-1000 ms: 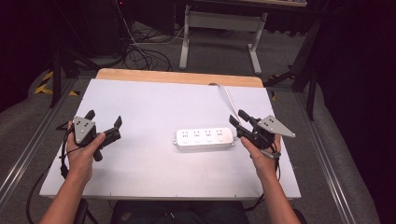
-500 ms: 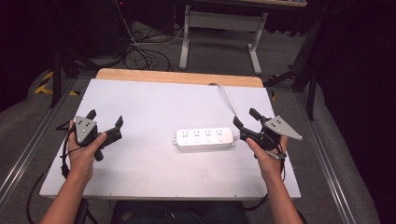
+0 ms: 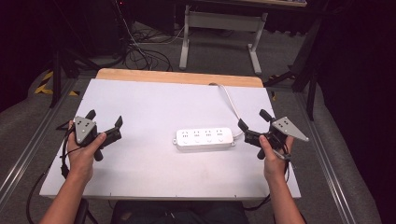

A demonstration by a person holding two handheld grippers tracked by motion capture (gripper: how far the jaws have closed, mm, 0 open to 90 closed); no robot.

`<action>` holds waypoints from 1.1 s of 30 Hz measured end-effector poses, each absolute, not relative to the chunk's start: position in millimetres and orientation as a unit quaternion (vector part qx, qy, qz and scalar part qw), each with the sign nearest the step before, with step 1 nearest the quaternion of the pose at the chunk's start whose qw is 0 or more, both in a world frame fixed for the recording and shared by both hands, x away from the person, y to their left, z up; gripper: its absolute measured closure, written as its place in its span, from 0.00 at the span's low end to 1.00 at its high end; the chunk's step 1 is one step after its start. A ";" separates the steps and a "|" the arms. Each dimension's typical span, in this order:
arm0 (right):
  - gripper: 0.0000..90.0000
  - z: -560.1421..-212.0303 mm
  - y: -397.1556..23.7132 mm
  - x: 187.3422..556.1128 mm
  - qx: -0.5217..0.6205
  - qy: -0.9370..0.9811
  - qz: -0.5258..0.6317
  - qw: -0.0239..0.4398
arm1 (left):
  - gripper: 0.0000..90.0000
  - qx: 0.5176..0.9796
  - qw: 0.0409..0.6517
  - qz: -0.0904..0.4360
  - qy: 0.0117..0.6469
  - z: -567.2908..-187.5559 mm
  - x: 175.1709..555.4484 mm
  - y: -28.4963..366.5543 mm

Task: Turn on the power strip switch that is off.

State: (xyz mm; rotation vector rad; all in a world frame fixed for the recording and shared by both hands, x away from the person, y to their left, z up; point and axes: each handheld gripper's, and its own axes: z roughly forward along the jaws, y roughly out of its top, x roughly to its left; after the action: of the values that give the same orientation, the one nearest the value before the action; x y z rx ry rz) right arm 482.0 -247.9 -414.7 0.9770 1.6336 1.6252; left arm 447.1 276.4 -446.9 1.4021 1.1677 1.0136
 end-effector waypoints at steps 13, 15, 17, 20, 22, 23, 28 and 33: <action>0.06 -417.7 -249.7 482.5 0.376 0.625 0.608 0.314 | 0.05 0.578 0.502 0.421 0.487 -446.8 445.2 277.9; 0.06 -417.4 -250.1 481.6 0.376 0.623 0.609 0.317 | 0.03 0.576 0.503 0.421 0.488 -446.5 444.9 278.3; 0.06 -417.8 -250.7 480.4 0.376 0.622 0.609 0.317 | 0.02 0.574 0.503 0.421 0.490 -446.2 444.3 278.8; 0.06 -420.3 -251.9 480.5 0.379 0.627 0.603 0.317 | 0.02 0.574 0.503 0.421 0.491 -446.3 443.2 279.3; 0.06 -421.4 -252.3 481.1 0.382 0.626 0.601 0.318 | 0.02 0.571 0.504 0.423 0.492 -445.7 441.9 280.2; 0.06 -421.6 -252.1 481.2 0.383 0.626 0.600 0.318 | 0.02 0.570 0.504 0.424 0.492 -445.7 441.3 280.5; 0.06 -422.1 -249.7 481.0 0.381 0.631 0.597 0.317 | 0.02 0.567 0.504 0.424 0.495 -445.4 439.4 281.2; 0.06 -423.0 -249.4 481.1 0.383 0.634 0.592 0.317 | 0.02 0.569 0.502 0.426 0.493 -444.9 437.9 281.1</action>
State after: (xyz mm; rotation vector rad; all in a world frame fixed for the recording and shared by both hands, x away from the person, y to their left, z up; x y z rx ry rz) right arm 481.1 -249.4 -423.0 1.0078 1.6700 1.5585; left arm 437.9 281.1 -444.9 1.3751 1.1906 1.0306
